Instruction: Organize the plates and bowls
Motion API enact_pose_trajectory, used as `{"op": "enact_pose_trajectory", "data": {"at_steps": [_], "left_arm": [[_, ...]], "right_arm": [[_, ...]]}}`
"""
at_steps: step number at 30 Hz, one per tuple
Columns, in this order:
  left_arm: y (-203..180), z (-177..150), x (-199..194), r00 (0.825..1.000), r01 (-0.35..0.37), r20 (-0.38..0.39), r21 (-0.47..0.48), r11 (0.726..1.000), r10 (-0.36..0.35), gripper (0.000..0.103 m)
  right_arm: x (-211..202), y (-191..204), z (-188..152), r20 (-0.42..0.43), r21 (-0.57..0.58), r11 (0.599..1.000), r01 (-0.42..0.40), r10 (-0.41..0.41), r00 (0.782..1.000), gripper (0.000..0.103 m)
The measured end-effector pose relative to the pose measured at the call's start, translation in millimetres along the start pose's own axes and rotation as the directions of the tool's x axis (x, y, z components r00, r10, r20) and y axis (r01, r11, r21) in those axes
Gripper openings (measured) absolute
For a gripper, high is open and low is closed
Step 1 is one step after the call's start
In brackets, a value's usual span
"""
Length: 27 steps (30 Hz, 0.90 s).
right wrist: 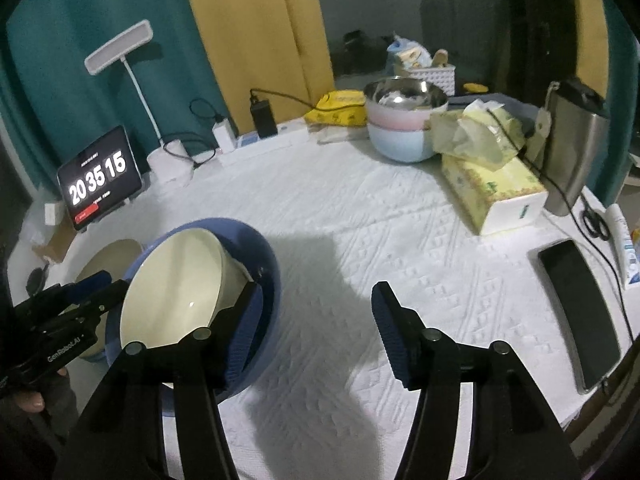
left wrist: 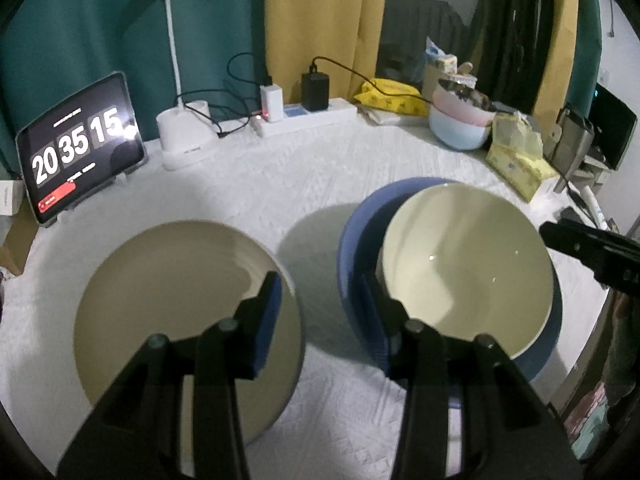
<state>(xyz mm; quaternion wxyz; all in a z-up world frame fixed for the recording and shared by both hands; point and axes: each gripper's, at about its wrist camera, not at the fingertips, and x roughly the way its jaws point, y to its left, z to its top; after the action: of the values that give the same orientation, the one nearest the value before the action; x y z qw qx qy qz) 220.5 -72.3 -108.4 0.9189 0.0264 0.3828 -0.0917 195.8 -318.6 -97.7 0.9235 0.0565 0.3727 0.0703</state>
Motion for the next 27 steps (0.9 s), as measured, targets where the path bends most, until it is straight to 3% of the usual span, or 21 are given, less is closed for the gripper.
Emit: {"op": "enact_pose_trajectory", "data": {"at_steps": [9, 19, 25, 27], "left_arm": [[-1.3, 1.1, 6.1, 1.000, -0.019, 0.001, 0.022, 1.000, 0.019, 0.042], [-4.1, -5.2, 4.3, 0.997, -0.054, 0.065, 0.025, 0.998, 0.052, 0.042], [-3.2, -4.7, 5.9, 0.997, -0.027, 0.078, 0.008, 1.000, 0.026, 0.036], [-6.9, -5.7, 4.7, 0.996, -0.016, 0.087, 0.021, 1.000, 0.014, 0.026]], "right_arm": [[25.7, 3.8, -5.0, -0.086, 0.000, 1.000, -0.001, 0.001, 0.996, 0.060], [31.5, 3.9, -5.8, -0.083, 0.013, 1.000, 0.010, -0.009, 0.997, 0.060], [28.8, 2.6, -12.4, -0.022, 0.058, 0.998, 0.002, -0.001, 1.000, 0.060], [27.3, 4.8, -13.8, -0.002, 0.056, 0.998, 0.003, -0.003, 1.000, 0.055]]}}
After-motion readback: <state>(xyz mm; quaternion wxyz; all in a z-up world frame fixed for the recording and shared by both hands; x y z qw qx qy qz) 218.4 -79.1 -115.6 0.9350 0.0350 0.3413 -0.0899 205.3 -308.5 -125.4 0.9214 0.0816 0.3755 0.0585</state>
